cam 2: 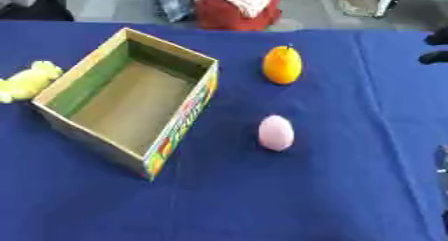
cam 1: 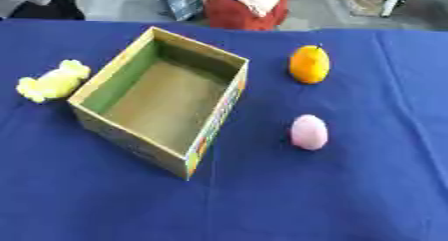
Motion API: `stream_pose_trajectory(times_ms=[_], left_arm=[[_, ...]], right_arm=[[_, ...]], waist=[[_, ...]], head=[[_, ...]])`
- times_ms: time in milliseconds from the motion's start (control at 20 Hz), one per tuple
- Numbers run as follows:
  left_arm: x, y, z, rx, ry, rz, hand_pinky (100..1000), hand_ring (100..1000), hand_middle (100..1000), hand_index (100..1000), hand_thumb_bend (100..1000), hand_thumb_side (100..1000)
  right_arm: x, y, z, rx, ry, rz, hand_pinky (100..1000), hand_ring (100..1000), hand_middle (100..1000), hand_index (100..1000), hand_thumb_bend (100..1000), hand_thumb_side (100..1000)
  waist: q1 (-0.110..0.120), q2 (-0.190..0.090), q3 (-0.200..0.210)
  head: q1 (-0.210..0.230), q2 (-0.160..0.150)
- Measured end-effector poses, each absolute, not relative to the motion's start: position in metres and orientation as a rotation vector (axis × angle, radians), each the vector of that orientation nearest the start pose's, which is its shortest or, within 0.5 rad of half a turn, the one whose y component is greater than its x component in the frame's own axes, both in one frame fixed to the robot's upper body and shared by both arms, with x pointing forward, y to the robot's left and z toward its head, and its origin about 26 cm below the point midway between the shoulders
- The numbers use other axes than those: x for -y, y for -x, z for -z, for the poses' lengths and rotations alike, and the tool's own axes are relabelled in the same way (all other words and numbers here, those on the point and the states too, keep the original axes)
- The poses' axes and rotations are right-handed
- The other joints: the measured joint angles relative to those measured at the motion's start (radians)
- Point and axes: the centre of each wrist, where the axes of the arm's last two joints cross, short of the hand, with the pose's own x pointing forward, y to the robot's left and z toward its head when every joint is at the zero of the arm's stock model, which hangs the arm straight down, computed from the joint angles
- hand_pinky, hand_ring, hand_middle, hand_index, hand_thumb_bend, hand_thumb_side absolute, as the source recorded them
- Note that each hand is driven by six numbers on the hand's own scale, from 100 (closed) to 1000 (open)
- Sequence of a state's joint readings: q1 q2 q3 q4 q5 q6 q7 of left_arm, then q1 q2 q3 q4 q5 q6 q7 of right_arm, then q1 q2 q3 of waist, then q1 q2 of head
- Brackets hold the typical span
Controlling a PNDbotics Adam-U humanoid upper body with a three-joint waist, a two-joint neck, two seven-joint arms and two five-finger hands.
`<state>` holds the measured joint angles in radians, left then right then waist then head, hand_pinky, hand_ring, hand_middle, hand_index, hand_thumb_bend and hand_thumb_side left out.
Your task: Pick up objects on the table and place them in the box.
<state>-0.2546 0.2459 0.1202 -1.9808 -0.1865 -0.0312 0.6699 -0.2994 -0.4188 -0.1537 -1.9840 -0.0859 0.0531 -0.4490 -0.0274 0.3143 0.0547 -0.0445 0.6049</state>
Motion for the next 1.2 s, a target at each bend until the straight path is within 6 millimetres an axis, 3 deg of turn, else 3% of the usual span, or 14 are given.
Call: stream_pose_trajectory(times_ms=[450,750,1200], left_arm=[[-0.285,-0.298,-0.187,2.305,-0.779,-0.460,343,601,504,770,100,756],[-0.294,-0.300,-0.207,2.353,-0.889,-0.379,342,604,508,772,100,736],[-0.302,-0.302,-0.235,2.397,-1.062,-0.181,341,612,517,775,100,711]], right_arm=[[0.312,-0.297,-0.221,2.279,0.524,0.223,457,584,499,717,100,964],[0.311,-0.297,-0.224,2.278,0.525,0.175,472,603,517,734,100,981],[0.308,-0.300,-0.259,2.316,0.699,-0.166,537,674,577,767,100,1000]], waist=[[-0.002,0.004,0.001],[-0.003,0.003,0.007],[-0.008,-0.010,0.017]], head=[[-0.002,0.000],[-0.006,0.000],[-0.009,0.006]])
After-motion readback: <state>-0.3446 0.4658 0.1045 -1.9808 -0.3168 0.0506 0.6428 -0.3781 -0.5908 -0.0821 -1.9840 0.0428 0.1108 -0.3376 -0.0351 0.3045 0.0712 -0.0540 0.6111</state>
